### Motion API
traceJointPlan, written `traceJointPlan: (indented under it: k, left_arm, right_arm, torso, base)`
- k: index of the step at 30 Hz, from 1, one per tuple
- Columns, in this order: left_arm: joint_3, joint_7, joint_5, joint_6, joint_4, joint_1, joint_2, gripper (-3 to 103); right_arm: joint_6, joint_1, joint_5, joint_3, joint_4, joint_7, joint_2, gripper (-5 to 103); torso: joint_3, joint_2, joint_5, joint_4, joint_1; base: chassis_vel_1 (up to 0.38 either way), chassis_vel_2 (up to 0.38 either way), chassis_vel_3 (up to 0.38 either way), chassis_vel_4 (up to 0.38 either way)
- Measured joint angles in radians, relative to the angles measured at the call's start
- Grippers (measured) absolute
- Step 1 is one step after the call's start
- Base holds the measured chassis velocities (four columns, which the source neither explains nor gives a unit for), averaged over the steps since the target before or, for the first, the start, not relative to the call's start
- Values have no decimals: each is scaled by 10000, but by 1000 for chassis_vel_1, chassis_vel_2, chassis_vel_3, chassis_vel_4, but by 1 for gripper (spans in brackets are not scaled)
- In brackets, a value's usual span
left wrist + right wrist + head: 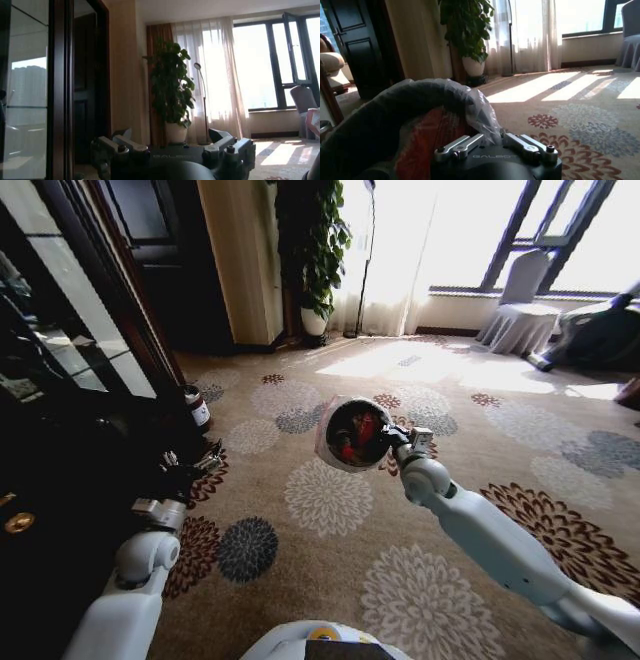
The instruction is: Pick up the trash from the ground and place it into the trash bin.
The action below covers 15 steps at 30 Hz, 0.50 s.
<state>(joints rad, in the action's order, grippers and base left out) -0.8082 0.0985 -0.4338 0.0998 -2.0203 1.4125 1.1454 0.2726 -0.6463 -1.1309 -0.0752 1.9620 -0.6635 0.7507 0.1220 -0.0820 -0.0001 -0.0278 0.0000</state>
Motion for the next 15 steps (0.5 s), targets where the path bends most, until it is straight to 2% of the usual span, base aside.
traceJointPlan:
  k: [10, 15]
  left_arm:
    - [10, -48, 35, 7, -208, 436, 140, 100]
    - [-1, -74, 75, 10, -307, 651, 150, 100]
  right_arm:
    - [13, -393, -28, 305, 246, 3, -122, 0]
    - [-264, -1507, 589, 1004, 458, 229, -131, 0]
  torso:
    - [1, 1, 1, -10, 0]
    - [2, 0, 3, -3, 0]
  base:
    - [0, 0, 0, 0]
    - [0, 0, 0, 0]
